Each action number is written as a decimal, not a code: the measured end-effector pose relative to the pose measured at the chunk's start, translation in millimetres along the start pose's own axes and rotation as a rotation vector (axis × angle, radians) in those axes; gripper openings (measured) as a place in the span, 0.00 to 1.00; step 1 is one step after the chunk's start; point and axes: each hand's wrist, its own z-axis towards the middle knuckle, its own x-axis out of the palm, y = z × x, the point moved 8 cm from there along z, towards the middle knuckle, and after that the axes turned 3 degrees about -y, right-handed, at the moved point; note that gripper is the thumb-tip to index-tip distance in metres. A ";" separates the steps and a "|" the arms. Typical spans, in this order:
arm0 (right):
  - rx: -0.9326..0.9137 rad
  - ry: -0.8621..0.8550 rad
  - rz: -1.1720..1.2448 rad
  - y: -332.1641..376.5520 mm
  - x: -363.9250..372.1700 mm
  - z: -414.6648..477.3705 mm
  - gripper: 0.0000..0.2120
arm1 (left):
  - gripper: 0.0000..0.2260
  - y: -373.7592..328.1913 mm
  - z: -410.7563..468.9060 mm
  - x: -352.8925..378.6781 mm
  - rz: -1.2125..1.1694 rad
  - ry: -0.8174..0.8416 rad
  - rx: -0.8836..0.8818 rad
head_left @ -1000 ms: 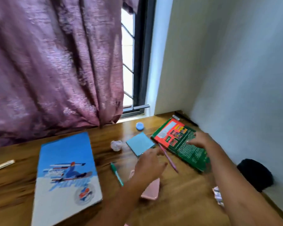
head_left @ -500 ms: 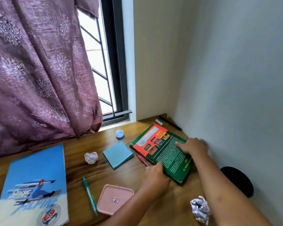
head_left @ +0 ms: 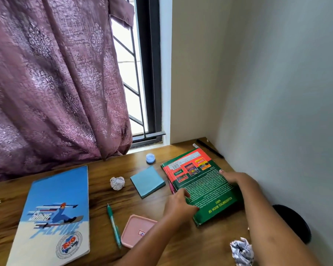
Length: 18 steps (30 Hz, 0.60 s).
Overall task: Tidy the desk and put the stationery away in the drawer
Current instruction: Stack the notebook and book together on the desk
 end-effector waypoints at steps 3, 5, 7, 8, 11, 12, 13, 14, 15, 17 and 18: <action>-0.086 0.063 0.228 13.3 -2.6 -47.2 0.40 | 0.17 3.4 1.8 -4.3 -0.066 0.002 -0.023; -0.102 0.050 0.320 34.3 -13.7 -115.8 0.35 | 0.15 6.4 2.2 -4.7 -0.103 0.012 -0.038; -0.197 0.015 0.342 38.1 -20.8 -119.3 0.33 | 0.14 7.5 -0.2 -6.2 -0.121 0.021 -0.053; -0.241 -0.028 0.327 39.6 -28.4 -124.0 0.31 | 0.15 8.1 -2.6 -7.8 -0.131 0.024 -0.056; -0.353 -0.061 0.457 50.4 -46.3 -148.4 0.15 | 0.21 6.0 -10.1 -18.8 -0.119 -0.005 0.037; -0.399 -0.046 0.501 56.4 -53.7 -159.4 0.11 | 0.23 2.0 -13.6 -24.1 -0.134 -0.025 0.105; -0.432 -0.026 0.517 62.6 -60.7 -170.9 0.08 | 0.26 -2.8 -16.7 -29.8 -0.164 -0.041 0.186; -0.459 0.003 0.520 68.4 -64.9 -181.7 0.06 | 0.28 -9.9 -20.2 -35.5 -0.197 -0.046 0.286; -0.475 0.032 0.537 73.1 -68.2 -191.9 0.06 | 0.30 -16.0 -23.2 -39.3 -0.218 -0.025 0.368; -0.500 0.026 0.595 80.5 -80.5 -215.0 0.10 | 0.34 -23.3 -28.5 -42.9 -0.208 0.055 0.482; -0.506 0.023 0.644 82.0 -85.3 -223.1 0.11 | 0.34 -23.4 -29.6 -46.2 -0.159 0.056 0.539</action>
